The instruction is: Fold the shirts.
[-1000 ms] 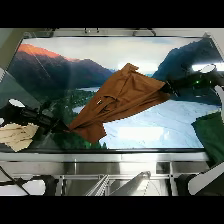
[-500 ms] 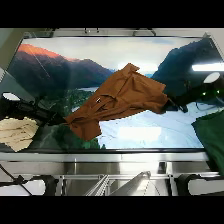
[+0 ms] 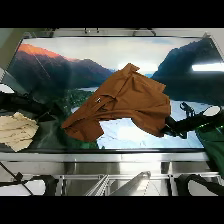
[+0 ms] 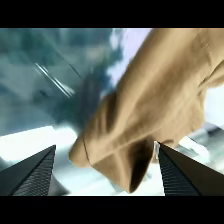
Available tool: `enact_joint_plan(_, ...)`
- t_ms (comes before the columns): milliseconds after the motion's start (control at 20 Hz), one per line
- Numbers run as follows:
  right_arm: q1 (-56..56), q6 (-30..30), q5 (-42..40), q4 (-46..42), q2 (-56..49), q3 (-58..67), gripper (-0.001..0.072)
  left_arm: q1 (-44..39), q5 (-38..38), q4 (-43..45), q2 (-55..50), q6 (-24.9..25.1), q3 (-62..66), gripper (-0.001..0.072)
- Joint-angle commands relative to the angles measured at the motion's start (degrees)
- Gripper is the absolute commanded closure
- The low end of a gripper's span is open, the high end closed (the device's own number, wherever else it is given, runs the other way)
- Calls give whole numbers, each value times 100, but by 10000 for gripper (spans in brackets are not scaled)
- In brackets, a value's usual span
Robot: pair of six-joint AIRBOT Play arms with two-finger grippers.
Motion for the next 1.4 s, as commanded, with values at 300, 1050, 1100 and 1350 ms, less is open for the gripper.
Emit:
enact_joint_plan(300,-2,-17,-269,195,114,-160,689,-673,-1335,546,-1187,968,1003,-13)
enact_joint_plan(1050,-22,-348,-7,929,120,-140,697,-872,-2227,-758,-1849,1311,1176,685)
enact_joint_plan(1100,-74,-1001,251,1703,162,-59,697,-754,-2481,-1543,-1722,1434,1178,688)
enact_joint_plan(1350,-1027,-2059,1718,4699,1158,2070,697,166,-2682,-5855,50,1626,1178,688)
